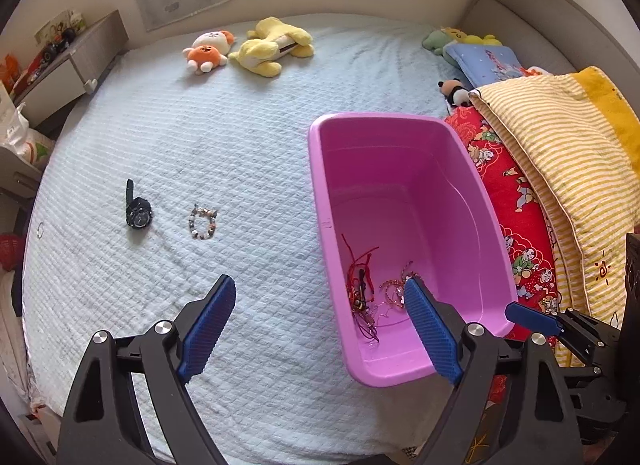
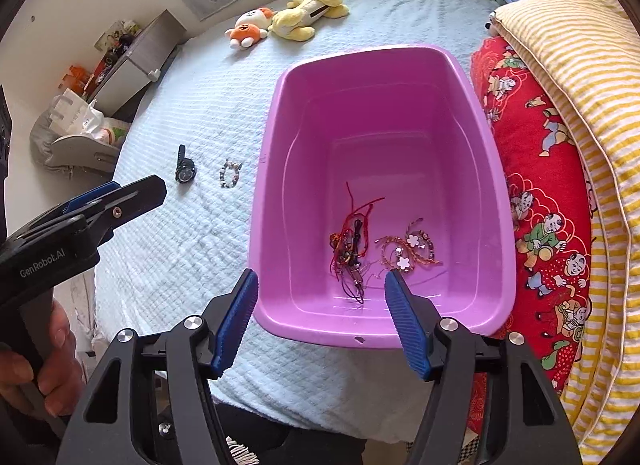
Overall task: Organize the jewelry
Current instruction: 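Withdraw both open tools from the tub back over the bed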
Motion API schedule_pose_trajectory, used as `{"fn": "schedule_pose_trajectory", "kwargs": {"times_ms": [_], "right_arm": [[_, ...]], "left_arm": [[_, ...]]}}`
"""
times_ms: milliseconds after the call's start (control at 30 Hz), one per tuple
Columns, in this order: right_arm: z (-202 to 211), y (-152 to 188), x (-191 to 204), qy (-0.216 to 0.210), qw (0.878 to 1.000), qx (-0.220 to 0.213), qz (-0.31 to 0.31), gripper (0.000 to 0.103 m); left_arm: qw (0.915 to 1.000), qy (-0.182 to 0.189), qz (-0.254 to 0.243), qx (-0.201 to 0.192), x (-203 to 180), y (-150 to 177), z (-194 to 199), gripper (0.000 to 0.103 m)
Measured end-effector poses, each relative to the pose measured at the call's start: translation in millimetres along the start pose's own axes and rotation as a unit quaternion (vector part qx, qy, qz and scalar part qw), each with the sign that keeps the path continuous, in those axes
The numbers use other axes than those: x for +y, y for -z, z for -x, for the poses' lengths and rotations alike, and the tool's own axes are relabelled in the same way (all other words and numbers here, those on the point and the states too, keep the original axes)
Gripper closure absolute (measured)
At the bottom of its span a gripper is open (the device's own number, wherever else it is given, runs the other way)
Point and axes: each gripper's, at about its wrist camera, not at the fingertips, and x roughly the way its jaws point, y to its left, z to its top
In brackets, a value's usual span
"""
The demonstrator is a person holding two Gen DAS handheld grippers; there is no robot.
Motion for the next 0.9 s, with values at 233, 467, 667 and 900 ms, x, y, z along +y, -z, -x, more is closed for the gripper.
{"fn": "schedule_pose_trajectory", "kwargs": {"times_ms": [233, 467, 667, 900], "right_arm": [[-9, 8, 41, -0.019, 0.998, 0.014, 0.06, 0.04], [-35, 19, 91, -0.048, 0.992, 0.029, 0.11, 0.04], [-54, 23, 141, -0.058, 0.989, 0.037, 0.134, 0.04], [-74, 22, 195, -0.032, 0.992, 0.011, 0.119, 0.039]], "left_arm": [[0.9971, -0.024, 0.072, -0.003, 52, 33, 16, 0.019], [0.9865, -0.081, 0.142, 0.012, 123, 80, 30, 0.019], [0.9739, -0.106, 0.201, -0.002, 193, 99, 43, 0.016], [0.9748, -0.106, 0.195, -0.019, 269, 103, 37, 0.014]]}}
